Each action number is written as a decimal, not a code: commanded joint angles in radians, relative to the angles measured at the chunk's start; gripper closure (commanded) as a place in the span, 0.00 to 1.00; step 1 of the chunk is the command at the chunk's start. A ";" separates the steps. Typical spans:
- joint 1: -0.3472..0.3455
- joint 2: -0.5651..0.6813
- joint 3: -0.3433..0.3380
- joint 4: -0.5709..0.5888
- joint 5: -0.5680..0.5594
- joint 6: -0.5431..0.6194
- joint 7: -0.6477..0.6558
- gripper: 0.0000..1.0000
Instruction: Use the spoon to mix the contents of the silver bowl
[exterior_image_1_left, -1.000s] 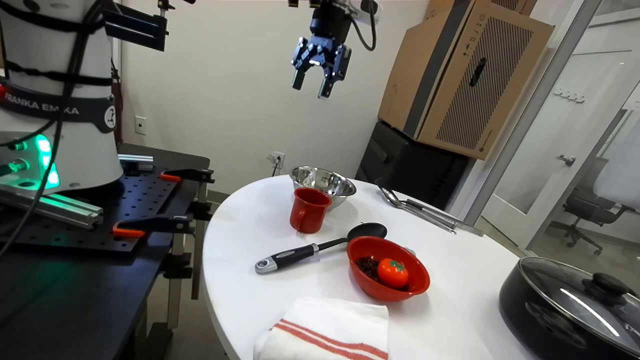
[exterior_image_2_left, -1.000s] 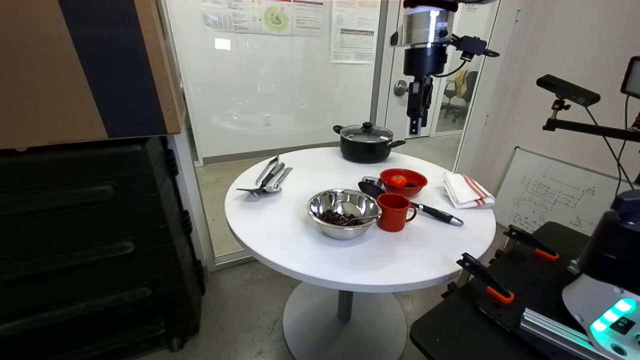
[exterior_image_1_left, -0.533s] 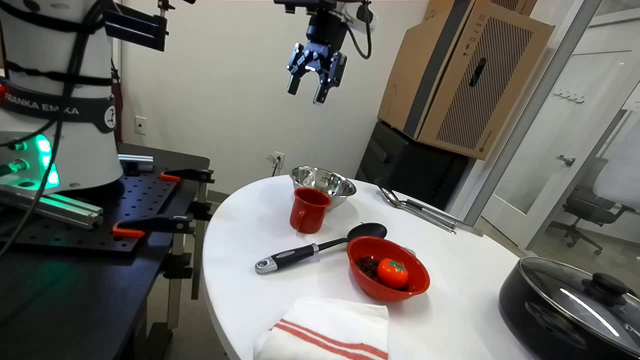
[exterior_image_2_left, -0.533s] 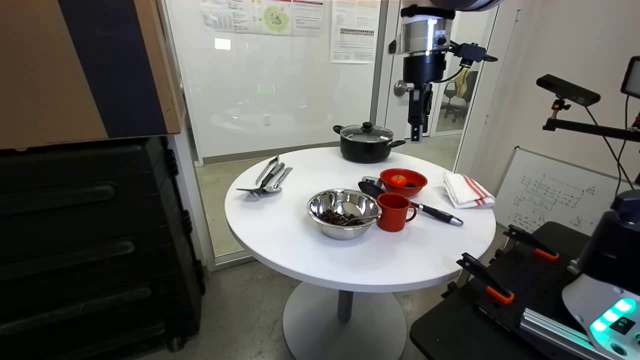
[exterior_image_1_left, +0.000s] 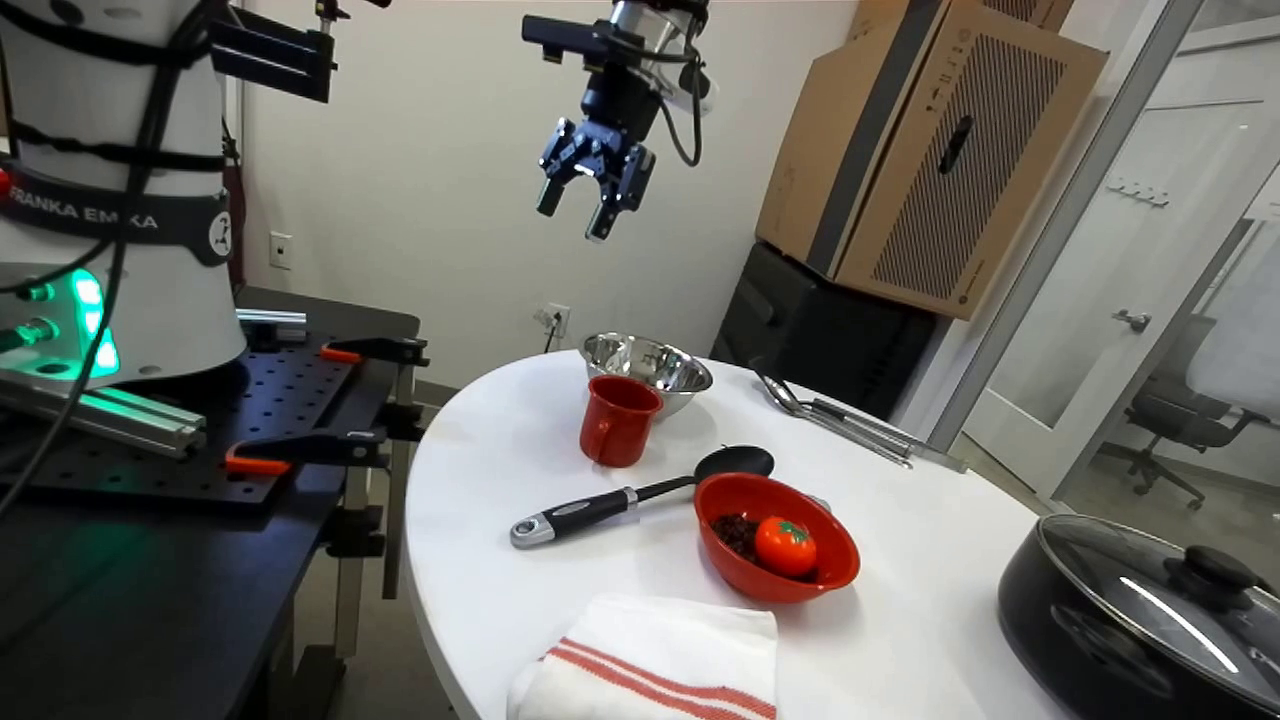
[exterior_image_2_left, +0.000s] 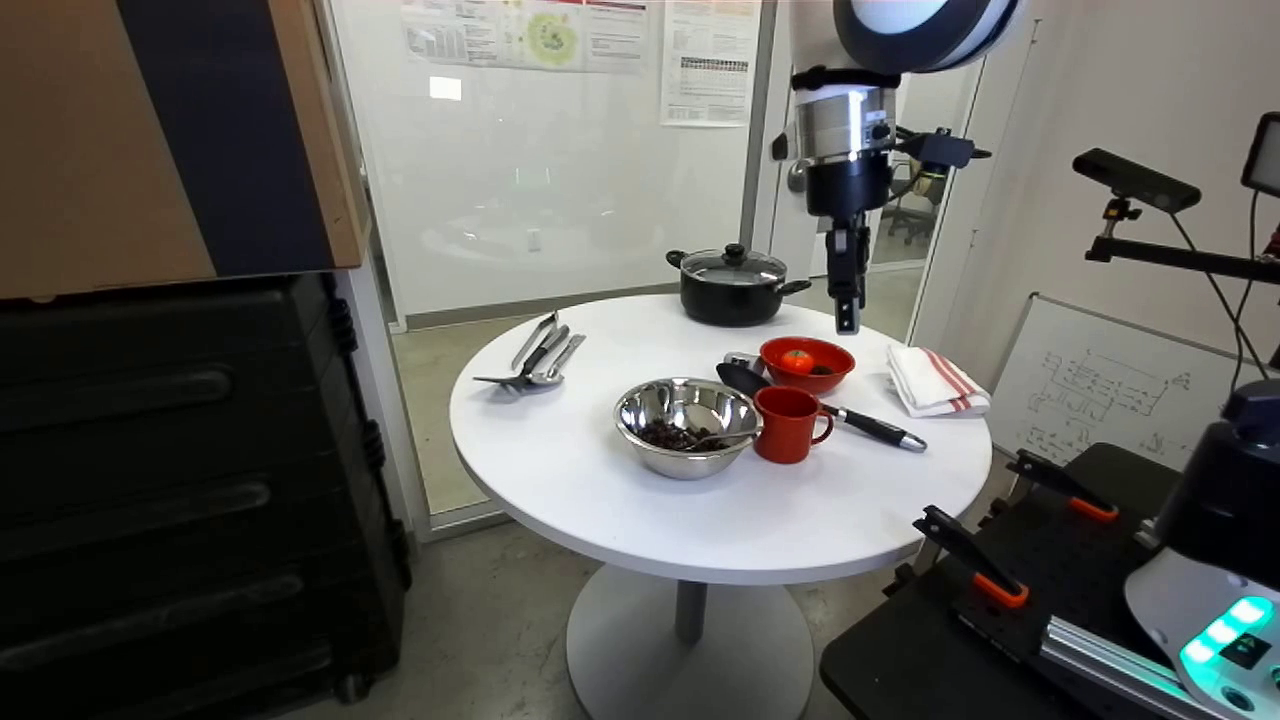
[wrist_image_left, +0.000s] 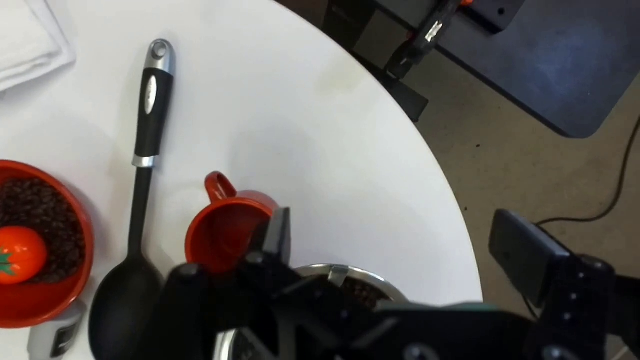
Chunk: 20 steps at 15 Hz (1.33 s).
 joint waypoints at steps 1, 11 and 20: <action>0.014 0.079 0.024 -0.013 -0.008 0.055 0.016 0.00; -0.007 0.280 0.038 -0.007 -0.088 0.292 0.034 0.00; -0.019 0.355 0.042 0.012 -0.137 0.427 0.042 0.00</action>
